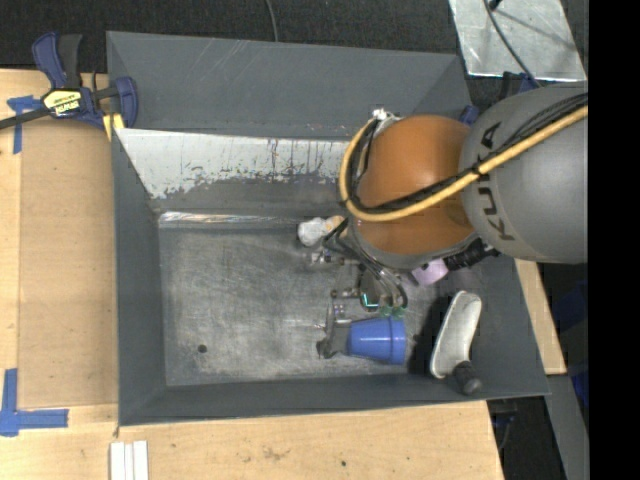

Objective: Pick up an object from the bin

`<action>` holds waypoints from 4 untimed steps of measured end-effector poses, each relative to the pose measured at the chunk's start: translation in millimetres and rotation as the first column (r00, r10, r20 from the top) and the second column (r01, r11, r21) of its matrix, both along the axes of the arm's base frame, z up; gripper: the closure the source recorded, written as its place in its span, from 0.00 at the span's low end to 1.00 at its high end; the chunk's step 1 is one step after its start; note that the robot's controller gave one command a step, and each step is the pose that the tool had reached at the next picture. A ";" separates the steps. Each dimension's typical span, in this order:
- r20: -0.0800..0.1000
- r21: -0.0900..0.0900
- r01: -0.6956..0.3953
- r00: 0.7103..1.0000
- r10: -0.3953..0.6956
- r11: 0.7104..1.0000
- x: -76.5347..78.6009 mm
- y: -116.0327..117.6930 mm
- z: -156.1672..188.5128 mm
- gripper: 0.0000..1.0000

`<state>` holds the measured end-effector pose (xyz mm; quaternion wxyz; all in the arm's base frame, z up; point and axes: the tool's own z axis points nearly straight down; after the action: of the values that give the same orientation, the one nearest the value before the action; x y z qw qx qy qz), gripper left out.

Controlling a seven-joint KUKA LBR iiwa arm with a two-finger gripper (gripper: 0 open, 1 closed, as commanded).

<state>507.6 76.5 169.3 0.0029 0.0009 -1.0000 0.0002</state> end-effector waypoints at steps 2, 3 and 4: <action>0.007 0.001 -0.076 0.997 0.076 0.997 -2.1 -44.6 2.9 0.00; 0.009 0.000 -0.187 0.982 0.187 0.982 -1.7 -95.2 -25.3 0.00; 0.008 -0.001 -0.038 0.999 0.038 0.999 -11.1 -96.6 -42.1 0.00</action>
Offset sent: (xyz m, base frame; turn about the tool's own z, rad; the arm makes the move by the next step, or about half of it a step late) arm -0.0047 -0.0733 0.0019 -0.1083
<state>496.5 -20.1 127.2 -0.0010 0.0197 -0.9998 0.0005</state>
